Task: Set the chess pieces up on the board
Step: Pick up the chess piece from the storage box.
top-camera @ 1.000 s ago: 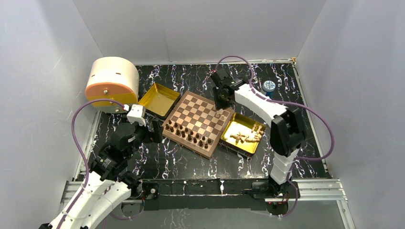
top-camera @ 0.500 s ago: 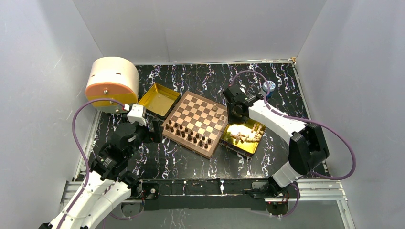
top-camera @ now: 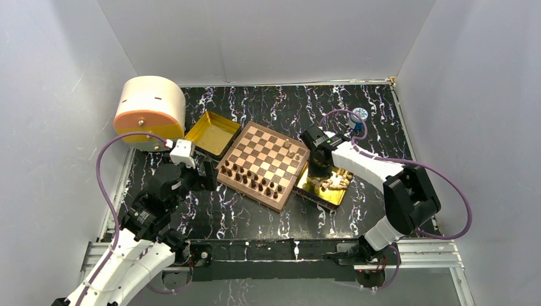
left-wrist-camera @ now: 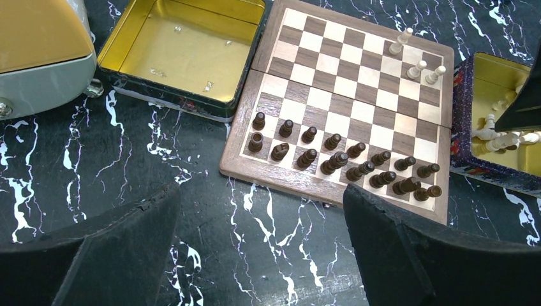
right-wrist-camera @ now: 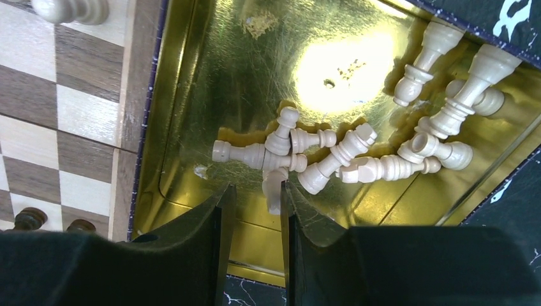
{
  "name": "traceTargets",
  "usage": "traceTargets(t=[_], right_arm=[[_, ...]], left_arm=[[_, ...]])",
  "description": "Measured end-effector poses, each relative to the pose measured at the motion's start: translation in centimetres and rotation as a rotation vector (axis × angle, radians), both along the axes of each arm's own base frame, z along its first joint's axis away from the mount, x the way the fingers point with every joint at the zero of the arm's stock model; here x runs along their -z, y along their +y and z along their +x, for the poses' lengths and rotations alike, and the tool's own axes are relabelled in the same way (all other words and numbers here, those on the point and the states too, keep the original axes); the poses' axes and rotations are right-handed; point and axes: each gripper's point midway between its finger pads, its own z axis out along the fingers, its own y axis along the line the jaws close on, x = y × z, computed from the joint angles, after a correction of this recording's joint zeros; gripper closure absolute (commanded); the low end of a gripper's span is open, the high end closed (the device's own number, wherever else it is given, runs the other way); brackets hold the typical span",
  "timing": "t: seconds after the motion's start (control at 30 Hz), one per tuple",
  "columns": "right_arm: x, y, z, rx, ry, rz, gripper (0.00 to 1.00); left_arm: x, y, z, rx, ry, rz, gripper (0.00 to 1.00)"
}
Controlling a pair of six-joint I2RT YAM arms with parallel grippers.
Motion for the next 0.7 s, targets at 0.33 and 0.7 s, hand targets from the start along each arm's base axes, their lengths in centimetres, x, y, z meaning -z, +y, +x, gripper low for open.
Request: traceTargets(t=[0.33, 0.7], right_arm=[[0.36, -0.13, -0.27, 0.053, 0.007, 0.005, 0.59], [0.85, -0.41, -0.72, 0.067, 0.020, -0.001, 0.63]], left_arm=[[-0.05, 0.01, -0.02, 0.000, -0.002, -0.002, 0.05], [-0.06, 0.01, -0.01, 0.000, -0.002, -0.002, 0.05]])
